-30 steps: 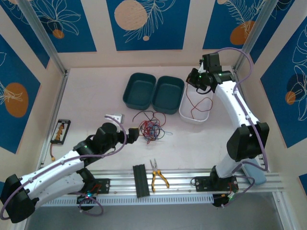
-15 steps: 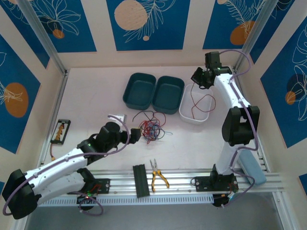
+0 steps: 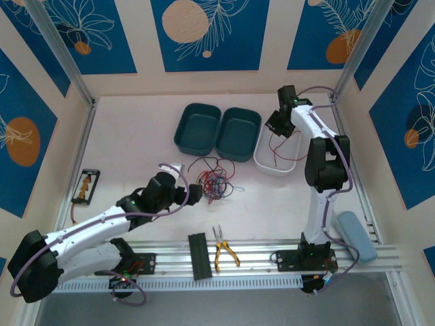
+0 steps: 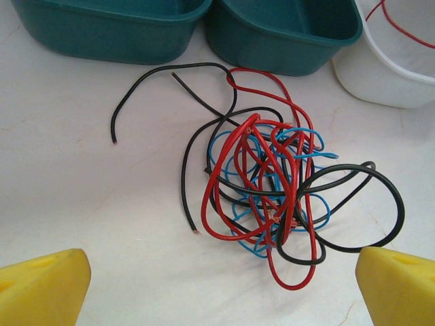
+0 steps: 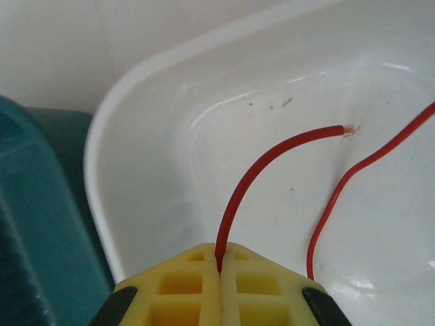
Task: Untangle the cables
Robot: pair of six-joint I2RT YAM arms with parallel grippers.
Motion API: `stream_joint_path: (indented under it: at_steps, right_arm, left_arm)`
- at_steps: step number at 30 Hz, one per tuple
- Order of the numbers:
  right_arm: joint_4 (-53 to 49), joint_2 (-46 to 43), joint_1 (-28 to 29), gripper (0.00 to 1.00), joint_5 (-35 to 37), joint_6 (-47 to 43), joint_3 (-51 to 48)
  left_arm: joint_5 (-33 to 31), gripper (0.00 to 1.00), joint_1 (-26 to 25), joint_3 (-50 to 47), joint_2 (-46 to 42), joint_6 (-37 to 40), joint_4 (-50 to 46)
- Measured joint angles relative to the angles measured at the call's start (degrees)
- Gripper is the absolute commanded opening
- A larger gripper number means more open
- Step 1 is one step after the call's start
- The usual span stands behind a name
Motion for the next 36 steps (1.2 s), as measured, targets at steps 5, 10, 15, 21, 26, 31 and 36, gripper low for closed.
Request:
stream_joint_path:
  at_steps: [5, 10, 15, 21, 26, 31, 36]
  right_arm:
    - [-0.96, 2.82, 0.81, 0.18, -0.20, 0.28, 0.13]
    - [-2.32, 2.93, 1.44, 0.39, -0.02, -0.83, 0.98]
    - [-3.21, 0.09, 1.51, 0.47, 0.48, -2.62, 0.76]
    - [-3.74, -11.08, -0.07, 0.48, 0.48, -4.61, -3.61]
    - [-3.37, -23.21, -5.42, 0.47, -0.02, -5.38, -11.06]
    - [-1.14, -31.30, -14.62, 0.47, -3.23, -5.42, -21.24]
    - [2.34, -31.80, -19.78, 0.47, -9.38, -5.84, -28.50]
  left_arm:
    - [0.55, 1.00, 0.00, 0.00, 0.24, 0.00, 0.31]
    - [0.92, 1.00, 0.00, 0.00, 0.24, -0.02, 0.37]
    - [1.03, 1.00, 0.00, 0.00, 0.24, -0.02, 0.39]
    - [1.33, 1.00, 0.00, 0.00, 0.24, -0.02, 0.39]
    - [1.57, 1.00, 0.00, 0.00, 0.24, -0.02, 0.44]
    - [1.99, 1.00, 0.00, 0.00, 0.98, 0.00, 1.29]
    - [2.71, 1.00, 0.00, 0.26, 2.54, 0.00, 1.70]
